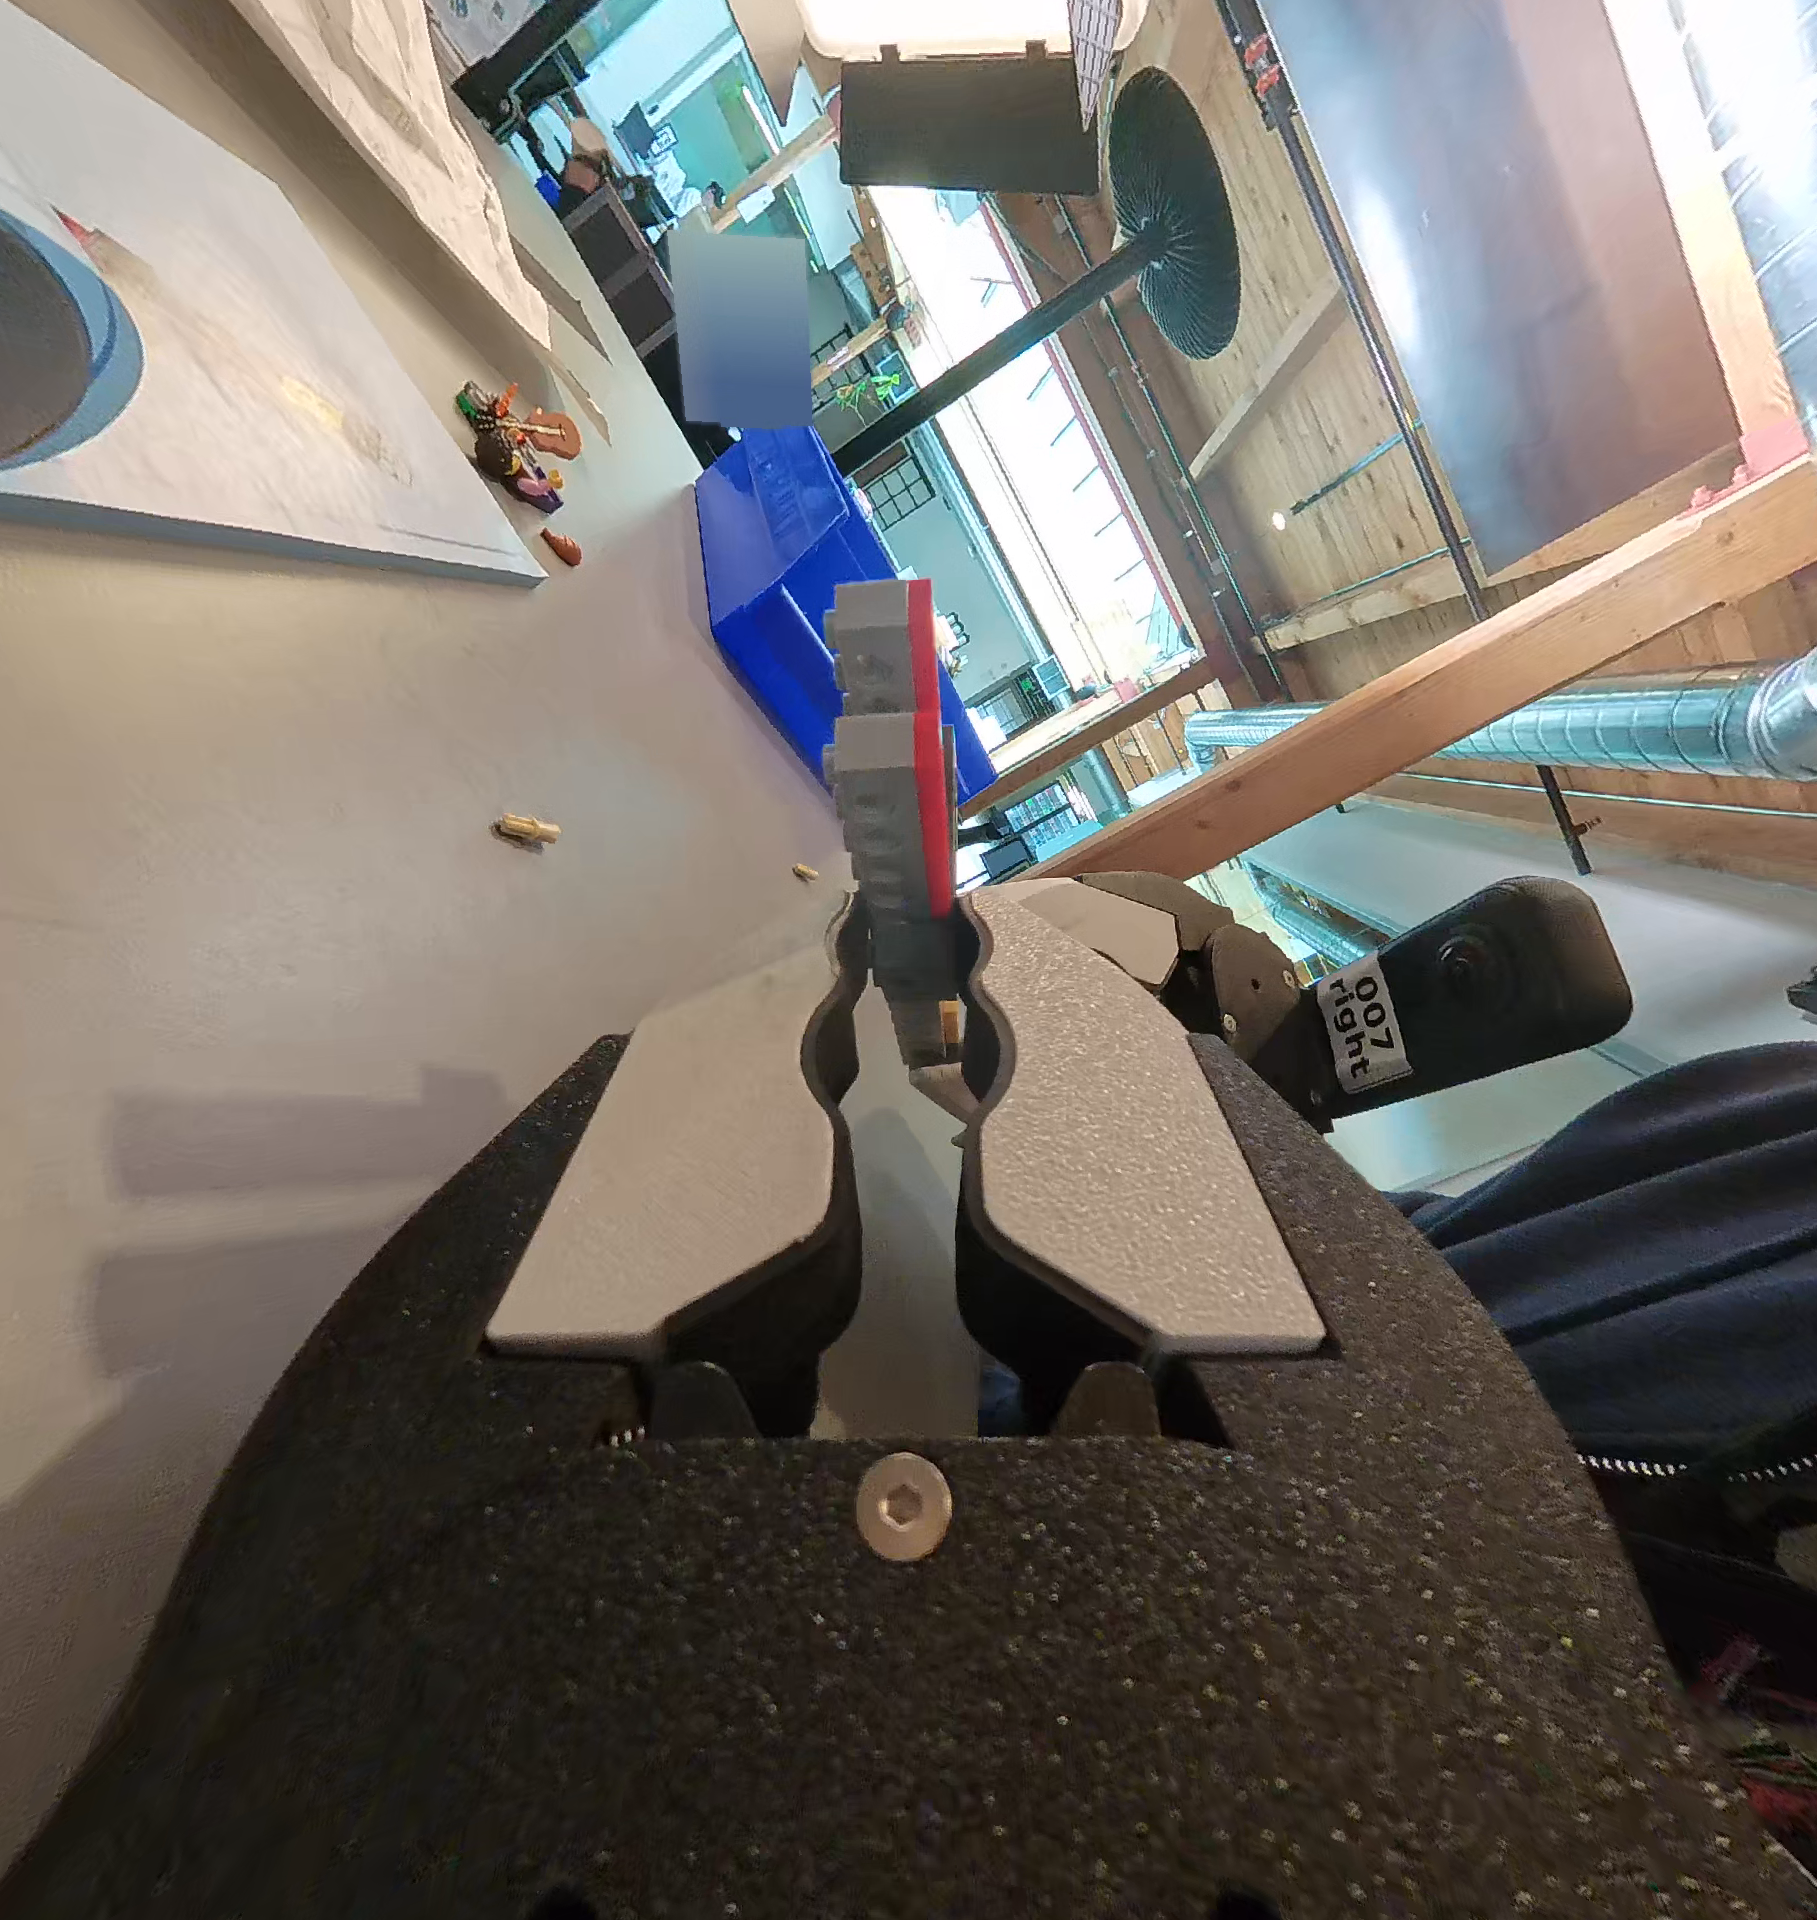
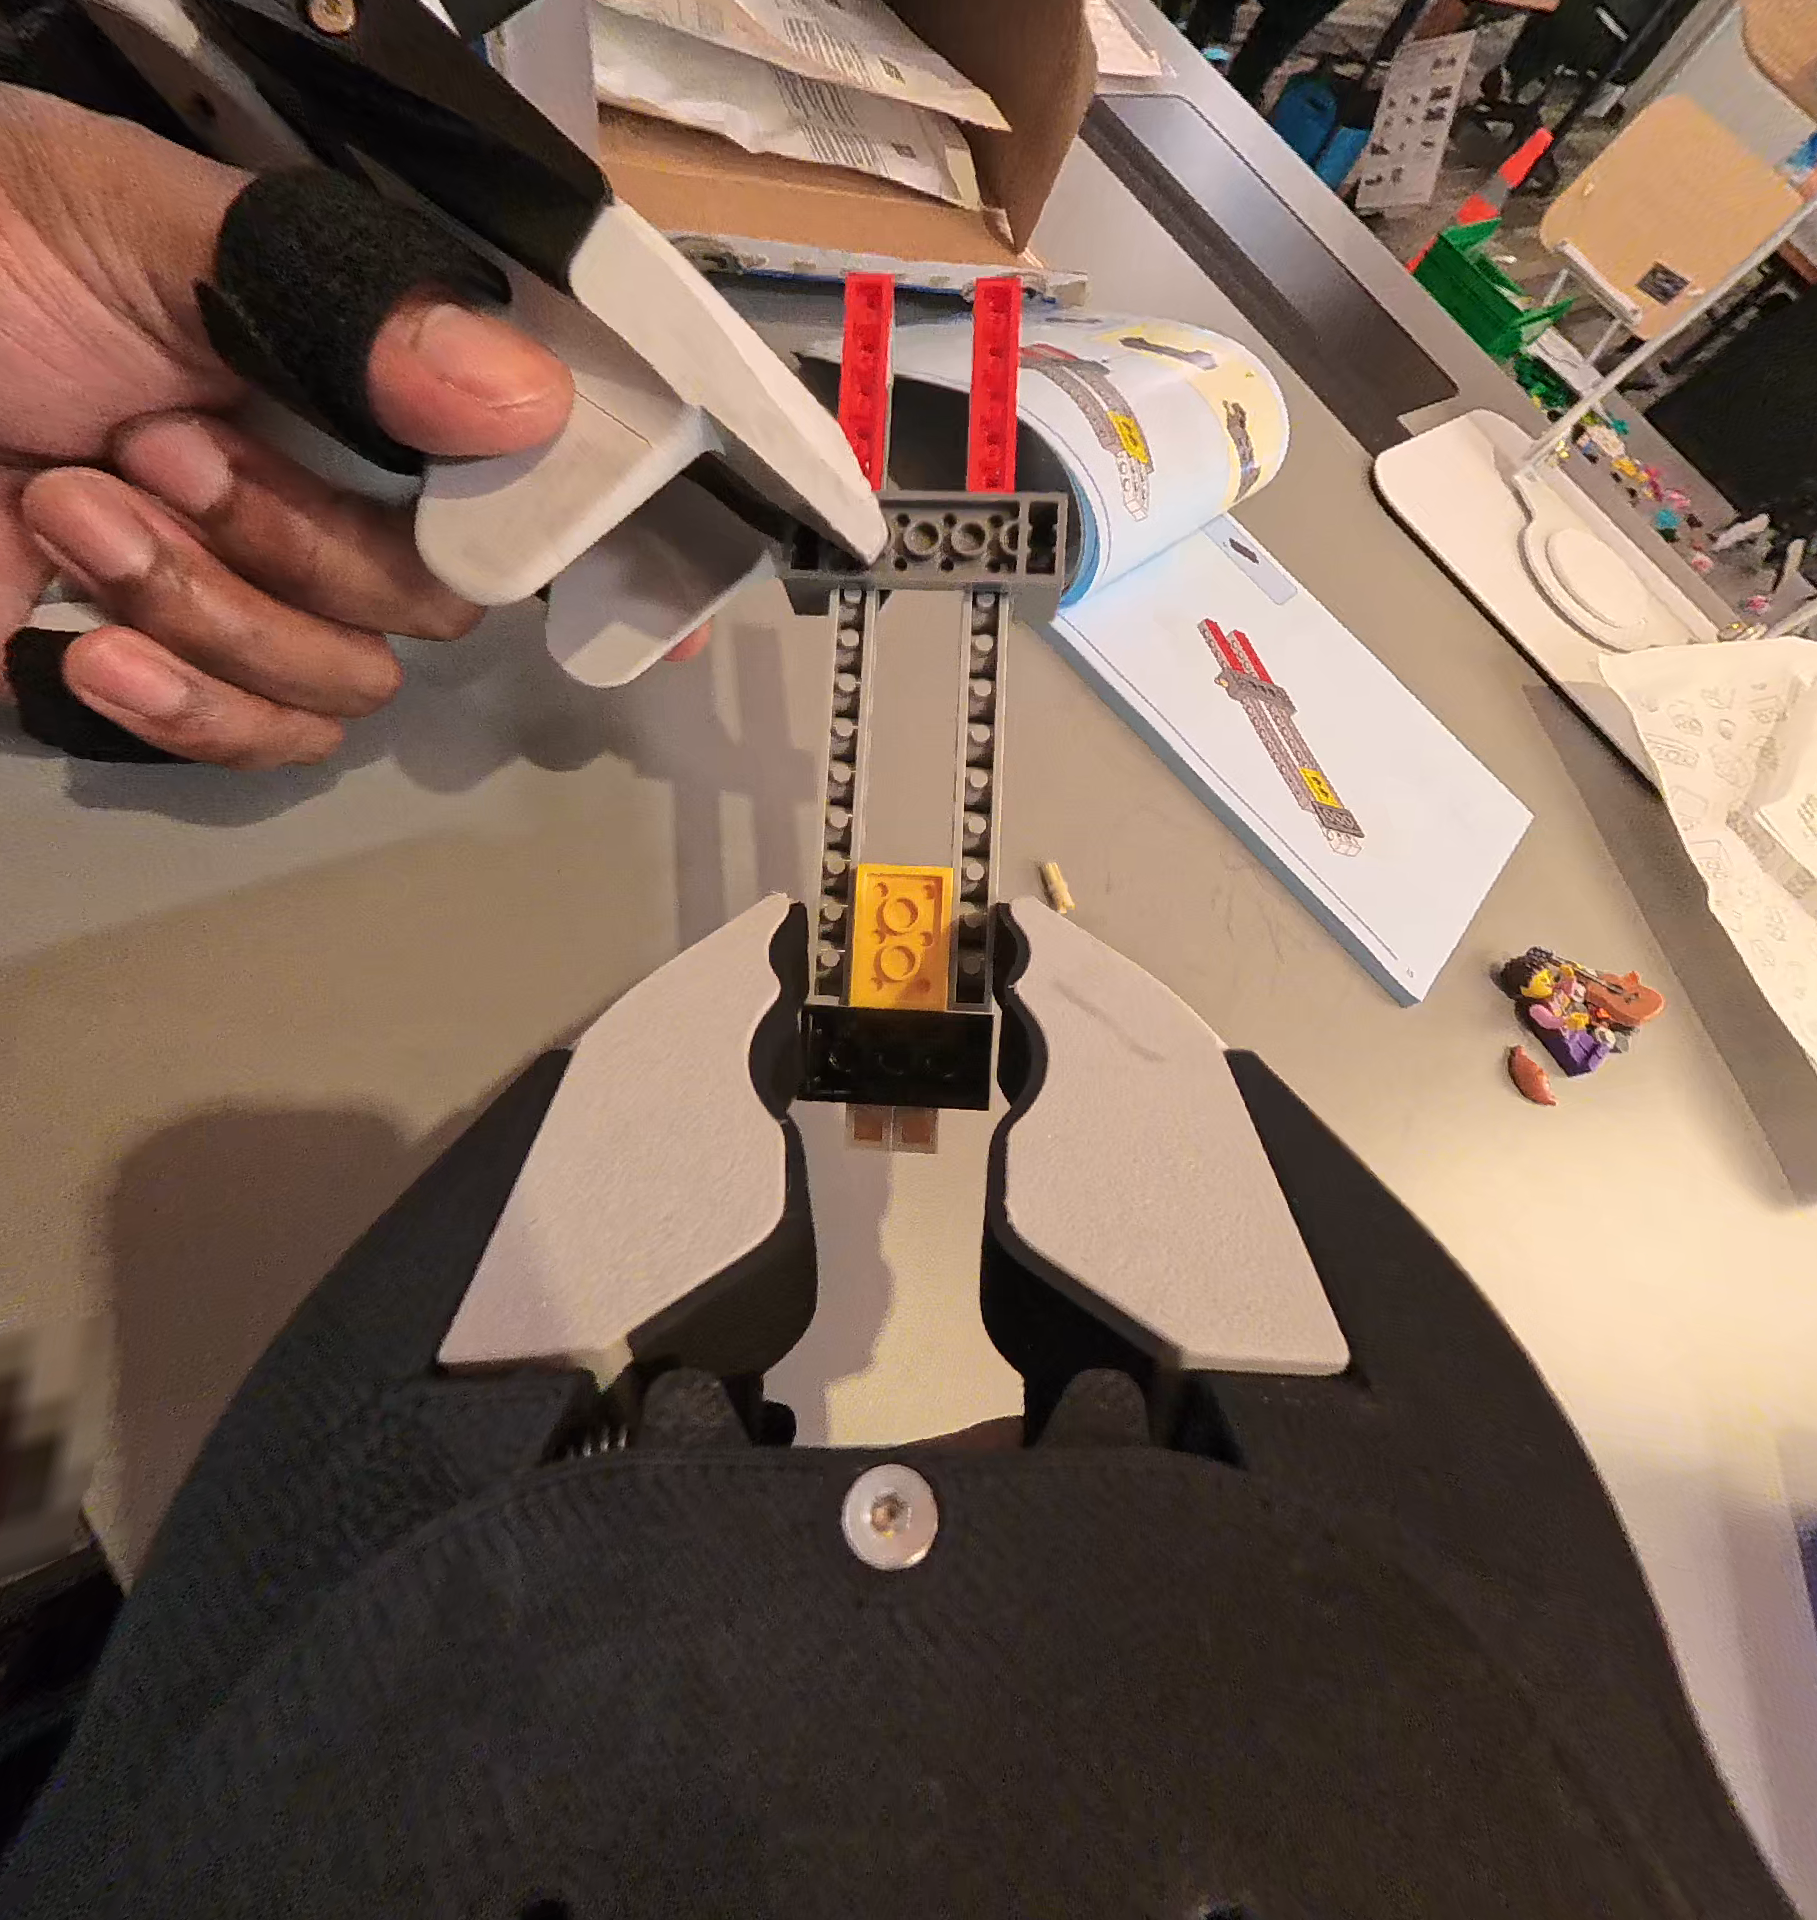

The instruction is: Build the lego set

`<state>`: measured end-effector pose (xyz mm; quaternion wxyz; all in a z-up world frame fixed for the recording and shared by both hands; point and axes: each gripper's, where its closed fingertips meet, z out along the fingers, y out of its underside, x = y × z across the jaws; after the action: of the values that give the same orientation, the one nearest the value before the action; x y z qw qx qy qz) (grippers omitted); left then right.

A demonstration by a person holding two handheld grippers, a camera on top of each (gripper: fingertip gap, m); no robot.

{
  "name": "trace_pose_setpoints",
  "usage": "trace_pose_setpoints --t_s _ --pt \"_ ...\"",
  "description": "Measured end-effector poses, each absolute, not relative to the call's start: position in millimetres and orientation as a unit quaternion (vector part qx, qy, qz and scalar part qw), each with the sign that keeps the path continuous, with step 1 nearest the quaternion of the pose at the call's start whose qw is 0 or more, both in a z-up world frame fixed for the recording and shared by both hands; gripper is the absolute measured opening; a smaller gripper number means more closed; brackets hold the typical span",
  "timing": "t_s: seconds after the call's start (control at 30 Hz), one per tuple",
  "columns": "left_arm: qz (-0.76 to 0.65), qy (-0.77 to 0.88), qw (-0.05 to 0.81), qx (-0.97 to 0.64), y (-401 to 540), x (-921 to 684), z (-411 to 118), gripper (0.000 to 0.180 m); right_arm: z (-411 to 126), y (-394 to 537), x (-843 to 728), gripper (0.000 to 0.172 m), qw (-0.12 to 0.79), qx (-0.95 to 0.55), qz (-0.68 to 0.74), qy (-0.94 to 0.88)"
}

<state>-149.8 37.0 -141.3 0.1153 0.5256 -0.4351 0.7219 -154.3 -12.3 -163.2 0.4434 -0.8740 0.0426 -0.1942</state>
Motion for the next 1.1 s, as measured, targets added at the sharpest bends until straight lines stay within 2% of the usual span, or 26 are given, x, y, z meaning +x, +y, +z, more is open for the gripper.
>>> trace_pose_setpoints --t_s 0.1,0.23,0.4,0.67,0.83,1.1 --pt "0.727 -0.436 0.111 0.518 39.2 -147.9 -138.6 0.015 -162.2 -11.2 -156.2 0.036 0.448 -0.878 -0.165 0.028" --pt "0.739 -0.443 0.101 0.498 44.7 -145.1 -131.8 0.015 -156.1 -15.2 -158.7 0.046 0.451 -0.885 -0.116 -0.011" --pt "0.746 -0.479 0.088 0.454 49.8 -140.0 -120.6 0.016 -130.2 -9.9 -141.6 0.047 0.492 -0.87 -0.039 -0.009" --pt "0.716 -0.621 0.045 0.315 48.9 -118.9 -104.4 0.016 -106.0 30.8 -106.1 0.043 0.572 -0.801 0.178 -0.012" --pt "0.716 -0.654 -0.013 0.241 51.2 -109.1 -102.9 0.016 -101.1 43.3 -94.6 0.032 0.618 -0.767 0.168 -0.034" --pt "0.699 -0.673 -0.05 0.238 42.9 -104.6 -108.8 0.016 -98.2 33.9 -97.3 0.032 0.628 -0.766 0.124 -0.06"
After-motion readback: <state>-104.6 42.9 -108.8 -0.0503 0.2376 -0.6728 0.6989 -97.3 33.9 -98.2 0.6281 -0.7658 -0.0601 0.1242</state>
